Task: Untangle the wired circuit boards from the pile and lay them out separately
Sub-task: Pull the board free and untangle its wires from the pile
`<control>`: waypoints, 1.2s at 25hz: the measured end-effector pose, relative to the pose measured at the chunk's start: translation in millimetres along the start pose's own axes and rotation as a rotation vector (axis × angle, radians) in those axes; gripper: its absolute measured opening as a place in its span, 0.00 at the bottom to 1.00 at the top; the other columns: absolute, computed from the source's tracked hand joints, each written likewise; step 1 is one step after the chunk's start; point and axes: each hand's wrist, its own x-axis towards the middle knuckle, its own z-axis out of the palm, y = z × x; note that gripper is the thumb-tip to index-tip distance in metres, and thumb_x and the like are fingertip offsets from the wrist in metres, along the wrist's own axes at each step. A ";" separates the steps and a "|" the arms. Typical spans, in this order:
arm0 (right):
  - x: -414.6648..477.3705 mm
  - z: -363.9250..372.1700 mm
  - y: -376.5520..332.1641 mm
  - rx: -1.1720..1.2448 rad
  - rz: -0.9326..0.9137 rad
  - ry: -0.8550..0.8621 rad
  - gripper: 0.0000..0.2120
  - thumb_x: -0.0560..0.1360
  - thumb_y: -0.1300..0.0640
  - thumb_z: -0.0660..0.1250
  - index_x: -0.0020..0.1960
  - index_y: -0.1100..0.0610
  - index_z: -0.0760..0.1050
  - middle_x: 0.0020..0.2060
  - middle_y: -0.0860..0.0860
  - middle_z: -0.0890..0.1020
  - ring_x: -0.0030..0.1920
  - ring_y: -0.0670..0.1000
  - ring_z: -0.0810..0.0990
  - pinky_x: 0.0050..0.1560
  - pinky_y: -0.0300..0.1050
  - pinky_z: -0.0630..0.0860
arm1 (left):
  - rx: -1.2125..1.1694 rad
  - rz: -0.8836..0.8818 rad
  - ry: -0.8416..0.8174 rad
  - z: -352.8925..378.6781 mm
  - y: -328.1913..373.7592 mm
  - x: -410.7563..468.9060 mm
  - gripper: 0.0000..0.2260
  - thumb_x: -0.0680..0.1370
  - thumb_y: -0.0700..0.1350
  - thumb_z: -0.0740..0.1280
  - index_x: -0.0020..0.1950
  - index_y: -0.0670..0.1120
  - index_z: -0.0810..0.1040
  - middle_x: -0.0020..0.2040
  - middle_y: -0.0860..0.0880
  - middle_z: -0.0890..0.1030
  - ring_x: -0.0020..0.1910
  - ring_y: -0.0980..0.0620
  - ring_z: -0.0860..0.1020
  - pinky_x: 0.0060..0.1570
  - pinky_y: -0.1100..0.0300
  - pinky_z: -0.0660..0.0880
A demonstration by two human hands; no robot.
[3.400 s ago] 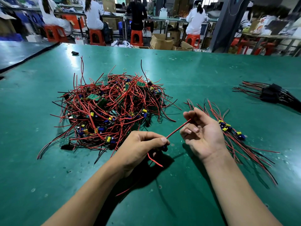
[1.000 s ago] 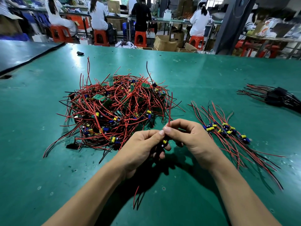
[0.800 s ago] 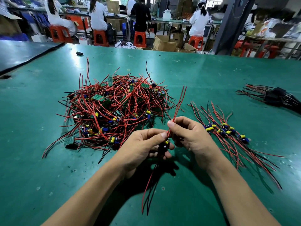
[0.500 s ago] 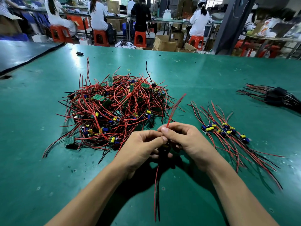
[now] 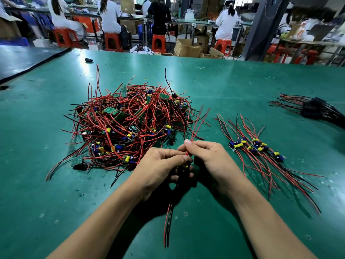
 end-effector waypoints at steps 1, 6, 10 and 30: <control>1.1 -1.3 -1.2 0.035 0.009 0.029 0.13 0.77 0.50 0.70 0.44 0.59 0.84 0.28 0.53 0.76 0.23 0.48 0.73 0.25 0.38 0.72 | -0.012 -0.004 0.006 0.4 -0.6 0.6 0.06 0.77 0.35 0.67 0.47 0.33 0.83 0.40 0.37 0.84 0.37 0.42 0.84 0.40 0.54 0.82; 8.6 -9.6 -3.6 0.014 0.038 0.155 0.14 0.77 0.48 0.69 0.39 0.54 0.86 0.30 0.43 0.73 0.21 0.42 0.59 0.21 0.34 0.56 | -0.007 -0.038 -0.035 0.4 -2.1 1.2 0.06 0.77 0.36 0.68 0.43 0.36 0.84 0.39 0.37 0.84 0.35 0.44 0.83 0.39 0.58 0.80; 12.2 -25.2 -12.2 0.238 0.049 0.248 0.16 0.78 0.50 0.68 0.35 0.56 0.85 0.29 0.45 0.72 0.20 0.41 0.57 0.19 0.33 0.53 | 0.070 -0.039 -0.120 0.8 -2.3 0.7 0.08 0.78 0.36 0.67 0.41 0.39 0.85 0.38 0.39 0.84 0.35 0.45 0.83 0.40 0.59 0.76; -0.2 7.1 4.1 -0.065 -0.028 -0.019 0.12 0.72 0.50 0.74 0.46 0.58 0.85 0.35 0.52 0.82 0.30 0.47 0.78 0.28 0.38 0.77 | -0.076 -0.005 0.059 -3.3 -5.0 3.6 0.07 0.79 0.38 0.65 0.47 0.39 0.83 0.38 0.40 0.84 0.33 0.46 0.82 0.36 0.60 0.80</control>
